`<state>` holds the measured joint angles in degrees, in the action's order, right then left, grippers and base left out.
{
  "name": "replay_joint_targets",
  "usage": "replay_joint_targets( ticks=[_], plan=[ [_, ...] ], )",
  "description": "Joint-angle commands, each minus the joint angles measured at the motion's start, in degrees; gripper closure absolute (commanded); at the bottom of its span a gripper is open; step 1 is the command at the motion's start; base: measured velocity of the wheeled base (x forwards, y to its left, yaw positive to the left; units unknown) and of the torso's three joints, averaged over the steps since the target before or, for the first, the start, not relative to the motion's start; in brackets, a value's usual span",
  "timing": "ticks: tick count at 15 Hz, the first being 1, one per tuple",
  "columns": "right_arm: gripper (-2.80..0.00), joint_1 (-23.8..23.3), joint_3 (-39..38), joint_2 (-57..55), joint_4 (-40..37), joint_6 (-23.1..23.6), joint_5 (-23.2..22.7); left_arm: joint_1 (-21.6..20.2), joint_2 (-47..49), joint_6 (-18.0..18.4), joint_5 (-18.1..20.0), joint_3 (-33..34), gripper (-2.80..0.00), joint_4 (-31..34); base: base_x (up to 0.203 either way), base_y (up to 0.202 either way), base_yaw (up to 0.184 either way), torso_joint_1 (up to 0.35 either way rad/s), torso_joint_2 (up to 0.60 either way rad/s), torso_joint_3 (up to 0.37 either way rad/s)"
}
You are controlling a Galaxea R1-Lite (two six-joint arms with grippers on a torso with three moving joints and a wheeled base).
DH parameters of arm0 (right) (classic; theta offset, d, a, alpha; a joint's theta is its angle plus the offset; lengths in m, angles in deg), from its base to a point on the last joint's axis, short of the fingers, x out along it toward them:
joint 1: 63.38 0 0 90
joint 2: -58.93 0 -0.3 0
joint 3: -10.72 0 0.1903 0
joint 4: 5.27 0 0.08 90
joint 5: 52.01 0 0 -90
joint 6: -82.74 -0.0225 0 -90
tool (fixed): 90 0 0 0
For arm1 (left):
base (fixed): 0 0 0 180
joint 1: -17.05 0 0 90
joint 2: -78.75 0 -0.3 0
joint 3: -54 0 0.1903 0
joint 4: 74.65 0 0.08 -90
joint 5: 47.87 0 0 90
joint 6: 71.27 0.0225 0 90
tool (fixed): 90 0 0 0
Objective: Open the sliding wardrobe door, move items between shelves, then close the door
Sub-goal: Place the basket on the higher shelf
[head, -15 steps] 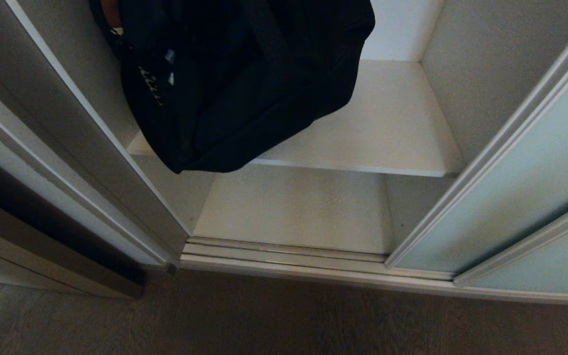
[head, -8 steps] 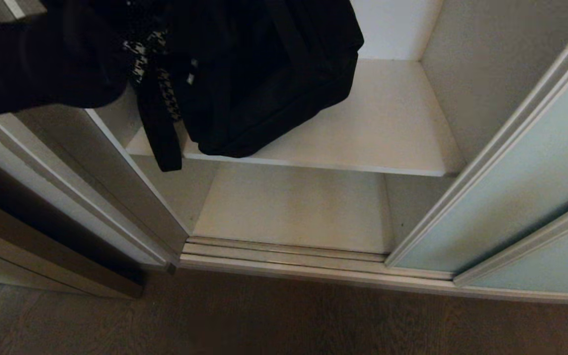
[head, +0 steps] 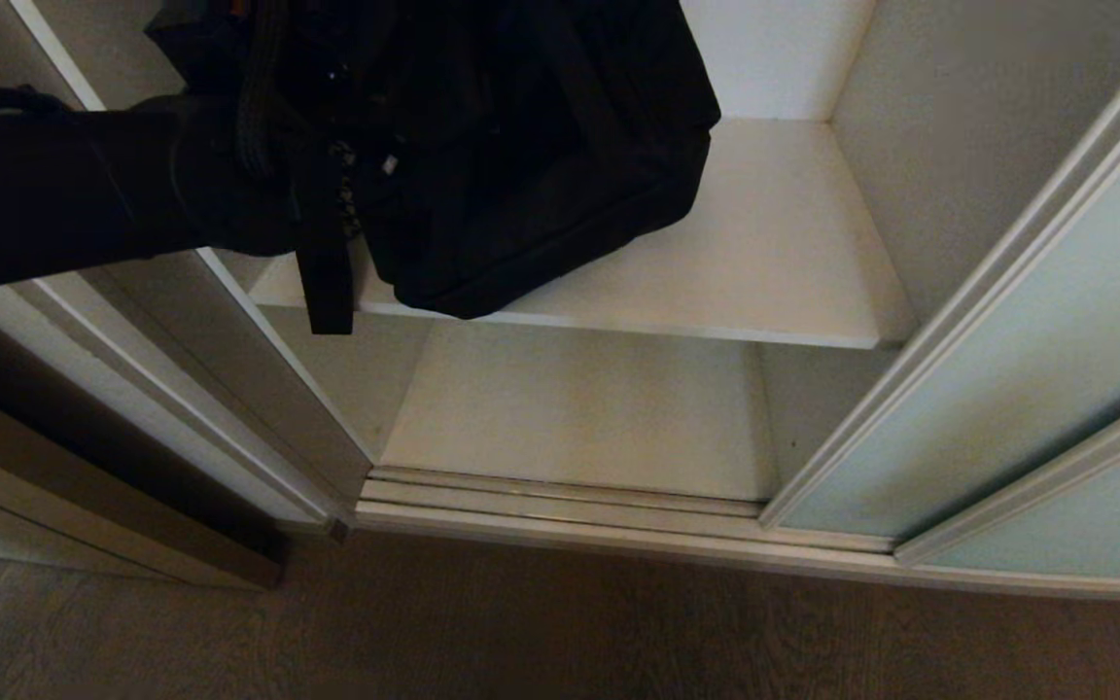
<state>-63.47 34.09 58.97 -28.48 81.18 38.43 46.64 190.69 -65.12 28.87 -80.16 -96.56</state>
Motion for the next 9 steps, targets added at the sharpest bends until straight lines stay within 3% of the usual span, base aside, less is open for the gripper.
replay_joint_targets(
  ticks=[1, 6, 9],
  plan=[
    [0.00, 0.01, -0.09, -0.05, 0.02, 0.06, 0.00, 0.20, 0.47, 0.15, -1.84, 0.40, 0.00, -0.40, 0.000, 0.000, 0.000, 0.000, 0.00, 0.000],
    [0.00, 0.01, -0.09, -0.05, 0.02, -0.02, 0.00, 1.25, 0.47, 1.06, -1.95, 0.40, 0.00, -0.52, 0.000, 0.000, 0.000, 0.000, 0.00, 0.000],
    [0.00, 0.01, -0.09, -0.05, 0.02, -0.02, 0.00, 1.61, 0.64, 2.03, -2.04, 0.40, 0.00, -0.43, 0.171, 0.000, -0.001, -0.001, 0.00, 0.001]
  ],
)
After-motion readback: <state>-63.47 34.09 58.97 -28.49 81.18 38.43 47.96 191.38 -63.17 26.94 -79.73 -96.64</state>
